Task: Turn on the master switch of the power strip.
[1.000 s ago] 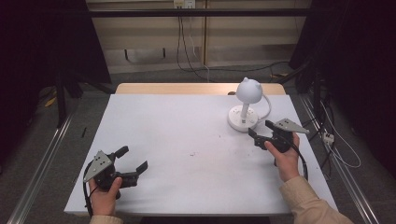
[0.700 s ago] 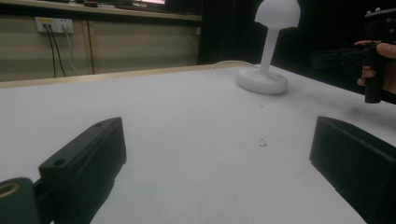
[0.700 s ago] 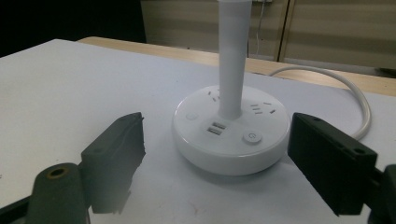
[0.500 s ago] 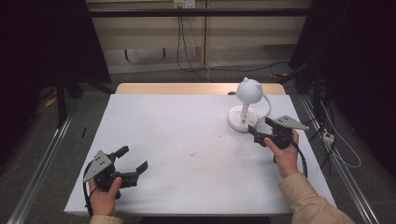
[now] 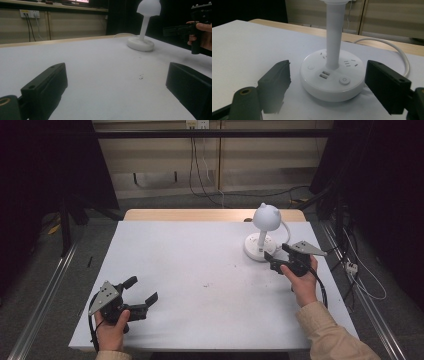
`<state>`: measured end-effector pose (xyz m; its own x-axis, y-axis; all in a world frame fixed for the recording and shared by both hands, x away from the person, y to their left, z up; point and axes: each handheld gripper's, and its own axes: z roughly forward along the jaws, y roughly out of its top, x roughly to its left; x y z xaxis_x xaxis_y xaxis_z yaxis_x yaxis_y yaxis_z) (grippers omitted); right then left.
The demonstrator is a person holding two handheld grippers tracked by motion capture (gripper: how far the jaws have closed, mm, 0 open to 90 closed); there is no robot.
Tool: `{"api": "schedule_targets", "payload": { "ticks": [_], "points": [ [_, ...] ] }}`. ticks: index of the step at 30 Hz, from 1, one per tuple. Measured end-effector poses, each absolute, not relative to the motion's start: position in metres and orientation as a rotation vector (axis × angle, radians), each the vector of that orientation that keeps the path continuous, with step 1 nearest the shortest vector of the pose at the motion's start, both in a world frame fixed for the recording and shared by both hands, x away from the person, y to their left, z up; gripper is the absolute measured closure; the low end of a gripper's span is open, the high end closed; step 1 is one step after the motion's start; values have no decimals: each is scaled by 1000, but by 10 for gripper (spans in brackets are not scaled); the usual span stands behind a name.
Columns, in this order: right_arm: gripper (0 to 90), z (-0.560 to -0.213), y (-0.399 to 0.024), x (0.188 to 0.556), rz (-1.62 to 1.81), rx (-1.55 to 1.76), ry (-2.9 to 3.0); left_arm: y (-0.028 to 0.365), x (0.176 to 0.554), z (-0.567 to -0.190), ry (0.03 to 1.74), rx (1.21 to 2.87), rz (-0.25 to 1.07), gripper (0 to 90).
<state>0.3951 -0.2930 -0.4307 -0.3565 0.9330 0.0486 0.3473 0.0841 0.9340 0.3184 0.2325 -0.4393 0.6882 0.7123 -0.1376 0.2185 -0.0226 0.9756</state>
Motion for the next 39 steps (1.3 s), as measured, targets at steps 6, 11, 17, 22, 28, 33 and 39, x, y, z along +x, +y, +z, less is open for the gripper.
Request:
{"api": "schedule_targets", "payload": {
  "ticks": [6, 11, 17, 22, 28, 33, 39],
  "points": [
    [280, -431, -293, 399, 1277, 1276, 1778, 233, 318, -439, 785, 1577, 465, 34],
    [314, -432, -293, 402, 1271, 1278, 1785, 233, 318, -439, 782, 1580, 466, 33],
    [358, -430, -292, 406, 1270, 1270, 1795, 233, 318, -439, 783, 1577, 464, 34],
    [392, -429, -290, 409, 1267, 1265, 1802, 233, 318, -439, 780, 1578, 465, 33],
    [486, -431, -293, 413, 1264, 1267, 1802, 234, 318, -439, 780, 1576, 466, 34],
    [572, -433, -297, 415, 1261, 1276, 1803, 234, 318, -439, 783, 1573, 465, 33],
    [630, -434, -303, 416, 1254, 1297, 1797, 234, 319, -439, 780, 1575, 464, 33]
  ]
}}
